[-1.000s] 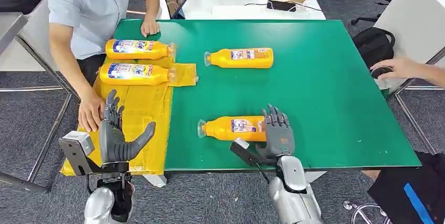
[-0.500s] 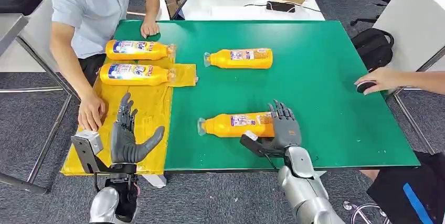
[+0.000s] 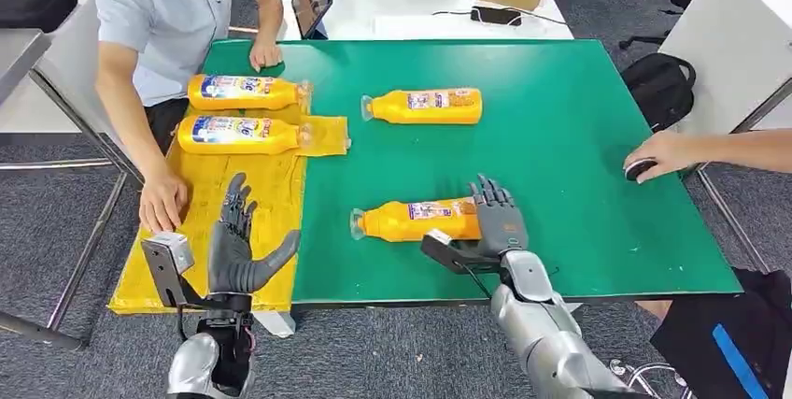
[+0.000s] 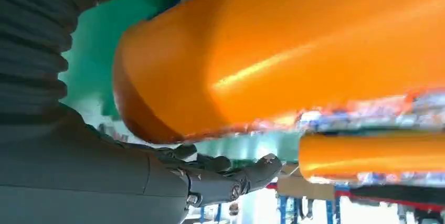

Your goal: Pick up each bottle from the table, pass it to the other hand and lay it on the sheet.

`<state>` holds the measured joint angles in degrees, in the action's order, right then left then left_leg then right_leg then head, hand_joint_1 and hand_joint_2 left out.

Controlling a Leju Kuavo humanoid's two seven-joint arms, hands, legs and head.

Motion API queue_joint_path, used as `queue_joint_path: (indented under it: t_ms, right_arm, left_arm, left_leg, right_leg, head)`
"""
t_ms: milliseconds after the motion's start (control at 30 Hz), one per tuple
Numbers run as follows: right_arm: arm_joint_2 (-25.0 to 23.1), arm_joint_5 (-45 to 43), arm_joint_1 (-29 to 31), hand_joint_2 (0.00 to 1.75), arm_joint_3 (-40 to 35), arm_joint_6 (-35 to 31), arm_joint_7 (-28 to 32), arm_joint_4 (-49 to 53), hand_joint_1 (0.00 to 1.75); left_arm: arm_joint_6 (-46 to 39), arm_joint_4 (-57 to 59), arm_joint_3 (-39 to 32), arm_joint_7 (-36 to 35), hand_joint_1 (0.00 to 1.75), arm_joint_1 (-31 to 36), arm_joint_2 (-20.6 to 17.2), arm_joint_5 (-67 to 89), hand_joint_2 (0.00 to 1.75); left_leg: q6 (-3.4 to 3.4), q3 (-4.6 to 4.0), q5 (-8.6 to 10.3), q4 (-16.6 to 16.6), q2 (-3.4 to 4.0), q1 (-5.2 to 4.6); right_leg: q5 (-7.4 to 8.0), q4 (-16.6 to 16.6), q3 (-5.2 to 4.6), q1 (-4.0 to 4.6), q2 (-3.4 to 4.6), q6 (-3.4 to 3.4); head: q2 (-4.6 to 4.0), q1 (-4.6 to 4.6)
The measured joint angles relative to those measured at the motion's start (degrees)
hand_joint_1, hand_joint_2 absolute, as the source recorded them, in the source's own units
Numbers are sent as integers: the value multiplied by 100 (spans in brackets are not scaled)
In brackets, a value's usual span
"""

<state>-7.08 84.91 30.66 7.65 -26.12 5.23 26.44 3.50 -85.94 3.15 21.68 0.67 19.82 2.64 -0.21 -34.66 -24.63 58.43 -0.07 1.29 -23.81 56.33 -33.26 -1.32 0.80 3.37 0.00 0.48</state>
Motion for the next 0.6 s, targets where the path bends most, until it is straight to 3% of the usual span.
queue_joint_path:
  t_ms: [67, 167, 267, 433, 600]
  right_arm:
    - [4, 0, 47, 175, -32, 85, 72, -87, 145]
    - [13, -2, 112, 175, -72, 91, 133, -175, 175]
    - [17, -4, 166, 175, -96, 58, 243, -225, 175]
    - [-22, -232, 123, 175, -92, -267, 1150, -242, 175]
    - [-112, -324, 143, 175, -92, -59, 1202, -109, 175]
  left_arm:
    - [4, 50, 0, -2, 0, 33, -2, -11, 175]
    - [7, 83, 2, -4, 0, 68, -2, -15, 175]
    - [9, 96, 4, -7, 0, 85, -2, -20, 175]
    - [9, 83, 2, -4, 0, 97, -2, -31, 175]
    - [9, 57, -2, 2, 0, 110, -2, -37, 175]
  left_leg:
    - [0, 2, 0, 0, 0, 0]
    - [0, 4, 1, 0, 4, 1]
    - [0, 5, 2, 0, 6, 1]
    - [1, -12, 4, 0, 2, 0]
    - [1, -25, 4, 0, -3, 0]
  right_leg:
    - [1, 0, 2, 0, 0, -1]
    - [4, 1, 3, 1, 3, -3]
    - [4, 1, 5, 1, 3, -3]
    - [4, 4, -3, 1, 2, -2]
    - [3, 4, -15, 1, 2, -1]
  head:
    - [0, 0]
    - [0, -4]
    - [0, -4]
    - [0, -4]
    - [0, -4]
